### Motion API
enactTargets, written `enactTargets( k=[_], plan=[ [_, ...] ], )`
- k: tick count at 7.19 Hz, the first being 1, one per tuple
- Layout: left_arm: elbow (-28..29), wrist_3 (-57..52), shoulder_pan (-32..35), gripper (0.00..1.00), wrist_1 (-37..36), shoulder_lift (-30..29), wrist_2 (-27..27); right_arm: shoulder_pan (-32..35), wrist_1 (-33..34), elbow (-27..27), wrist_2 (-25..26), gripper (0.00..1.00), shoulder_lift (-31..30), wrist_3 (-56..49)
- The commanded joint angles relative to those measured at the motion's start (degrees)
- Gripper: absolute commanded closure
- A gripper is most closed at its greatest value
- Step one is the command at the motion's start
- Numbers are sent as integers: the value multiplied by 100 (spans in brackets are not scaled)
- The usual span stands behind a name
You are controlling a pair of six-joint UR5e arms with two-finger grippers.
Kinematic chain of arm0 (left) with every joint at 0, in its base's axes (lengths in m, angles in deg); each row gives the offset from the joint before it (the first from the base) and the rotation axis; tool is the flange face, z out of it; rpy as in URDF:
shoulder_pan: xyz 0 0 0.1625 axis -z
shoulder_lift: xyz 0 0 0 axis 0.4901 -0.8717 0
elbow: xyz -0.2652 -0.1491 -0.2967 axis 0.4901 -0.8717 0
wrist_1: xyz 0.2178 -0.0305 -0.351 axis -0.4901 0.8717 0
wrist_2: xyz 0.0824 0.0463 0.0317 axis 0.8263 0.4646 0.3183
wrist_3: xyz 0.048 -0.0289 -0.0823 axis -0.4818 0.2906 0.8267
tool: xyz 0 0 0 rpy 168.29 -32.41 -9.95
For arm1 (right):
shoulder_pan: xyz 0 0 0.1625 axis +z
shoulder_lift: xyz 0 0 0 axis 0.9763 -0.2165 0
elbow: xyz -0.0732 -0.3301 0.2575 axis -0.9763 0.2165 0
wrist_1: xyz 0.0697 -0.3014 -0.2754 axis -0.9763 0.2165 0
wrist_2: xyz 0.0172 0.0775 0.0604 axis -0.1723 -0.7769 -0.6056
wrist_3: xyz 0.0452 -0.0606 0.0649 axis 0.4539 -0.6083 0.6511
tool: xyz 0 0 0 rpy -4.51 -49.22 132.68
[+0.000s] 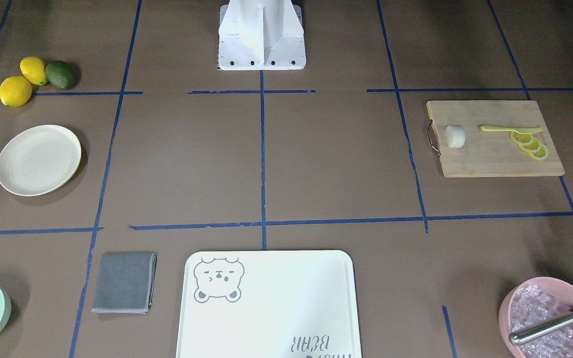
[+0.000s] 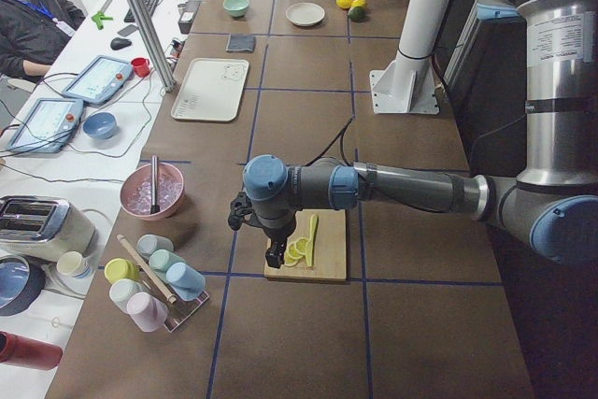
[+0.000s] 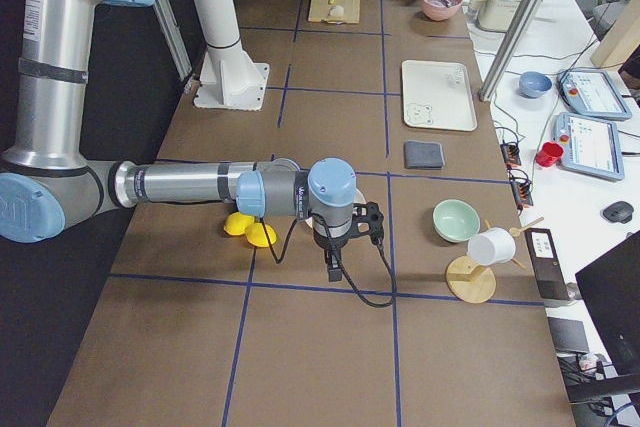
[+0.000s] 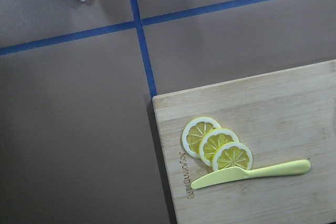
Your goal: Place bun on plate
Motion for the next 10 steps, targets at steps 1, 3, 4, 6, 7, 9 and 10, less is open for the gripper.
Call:
enactTargets(
  k=[1, 3, 4, 6, 7, 9, 10],
  plan=[
    [-15, 0, -2, 0, 30, 7, 0, 0, -27, 2, 2, 0, 0, 4],
    [46, 9, -2, 0, 13, -2, -9, -157, -123, 2, -7, 0, 9, 4],
    [72, 9, -11, 0, 30, -2, -17, -698, -376, 2, 10, 0, 9, 100],
    [99, 26, -19, 0, 48, -11, -44, -1483, -1269, 63, 28, 0, 79, 1639],
    [90, 26, -19, 0, 57, -11, -44, -1781, -1676, 168, 45, 0, 88, 2266],
    [90, 26, -19, 0, 57, -11, -53, -2126, -3262, 1008, 151, 0, 176, 3024],
    [90, 26, -19, 0, 57, -11, -53, -2318, -3949, 1431, 299, 0, 237, 3506]
  ],
)
